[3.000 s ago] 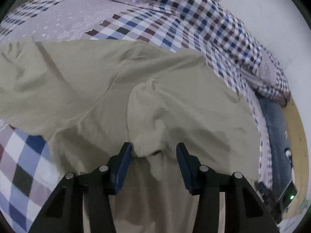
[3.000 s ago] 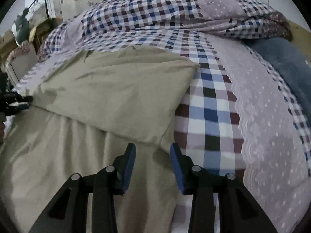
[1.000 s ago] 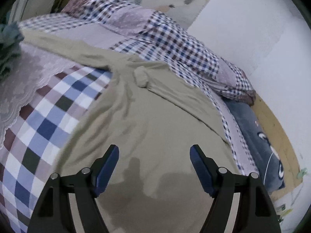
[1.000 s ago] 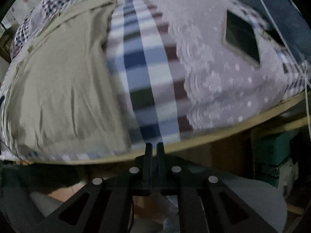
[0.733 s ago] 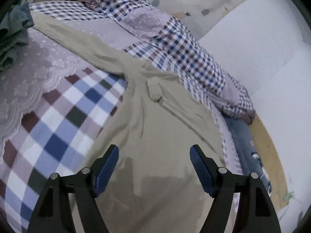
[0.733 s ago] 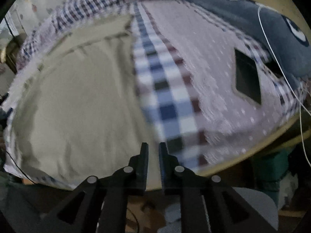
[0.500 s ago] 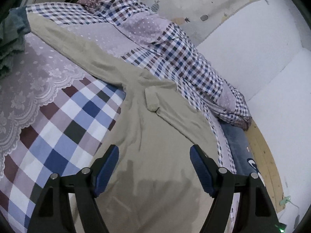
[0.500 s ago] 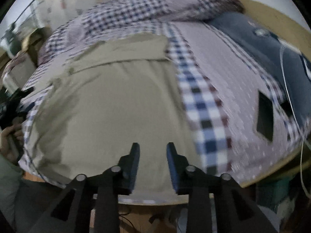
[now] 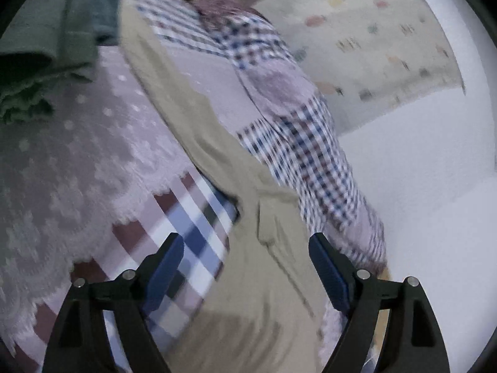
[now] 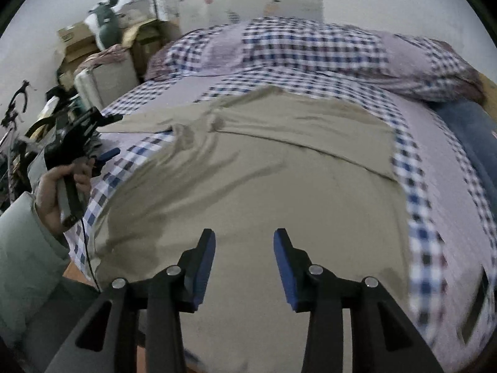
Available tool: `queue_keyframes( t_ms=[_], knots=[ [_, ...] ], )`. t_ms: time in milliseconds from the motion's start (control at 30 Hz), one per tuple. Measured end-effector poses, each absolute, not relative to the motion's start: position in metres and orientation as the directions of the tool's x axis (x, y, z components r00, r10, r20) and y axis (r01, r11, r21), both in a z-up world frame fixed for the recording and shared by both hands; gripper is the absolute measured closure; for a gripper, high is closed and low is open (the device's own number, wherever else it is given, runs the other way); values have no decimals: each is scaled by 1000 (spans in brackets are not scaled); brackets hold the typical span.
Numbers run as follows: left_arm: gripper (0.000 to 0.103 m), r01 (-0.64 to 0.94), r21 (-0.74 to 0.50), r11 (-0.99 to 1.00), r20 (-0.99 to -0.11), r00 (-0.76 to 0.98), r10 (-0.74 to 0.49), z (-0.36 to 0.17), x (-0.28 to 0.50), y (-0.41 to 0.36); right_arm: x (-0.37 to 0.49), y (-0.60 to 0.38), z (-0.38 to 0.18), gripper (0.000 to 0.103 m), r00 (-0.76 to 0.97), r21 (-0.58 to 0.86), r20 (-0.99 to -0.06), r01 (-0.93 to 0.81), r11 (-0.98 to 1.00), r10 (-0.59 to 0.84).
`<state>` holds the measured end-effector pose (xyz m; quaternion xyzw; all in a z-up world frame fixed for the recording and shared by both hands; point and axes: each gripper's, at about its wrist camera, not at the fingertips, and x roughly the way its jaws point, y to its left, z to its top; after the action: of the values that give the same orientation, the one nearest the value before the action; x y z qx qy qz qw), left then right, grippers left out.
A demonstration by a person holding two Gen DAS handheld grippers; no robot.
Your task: Fold clothes
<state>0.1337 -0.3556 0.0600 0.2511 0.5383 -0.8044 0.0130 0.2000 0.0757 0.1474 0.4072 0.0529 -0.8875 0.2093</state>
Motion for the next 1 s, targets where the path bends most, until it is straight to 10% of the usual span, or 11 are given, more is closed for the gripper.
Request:
queue_keyframes(
  t_ms=[433,1000],
  knots=[
    [17,423,-776,-468,-459,-887,-42,156,101,-466,121,67,112,54,-533,269,-685,448,-853,-496],
    [18,861,-405,-308,-862,-472,-183,54,7,-574,104,94,102,51,-506,392,-690,342,-854,-518]
  ],
)
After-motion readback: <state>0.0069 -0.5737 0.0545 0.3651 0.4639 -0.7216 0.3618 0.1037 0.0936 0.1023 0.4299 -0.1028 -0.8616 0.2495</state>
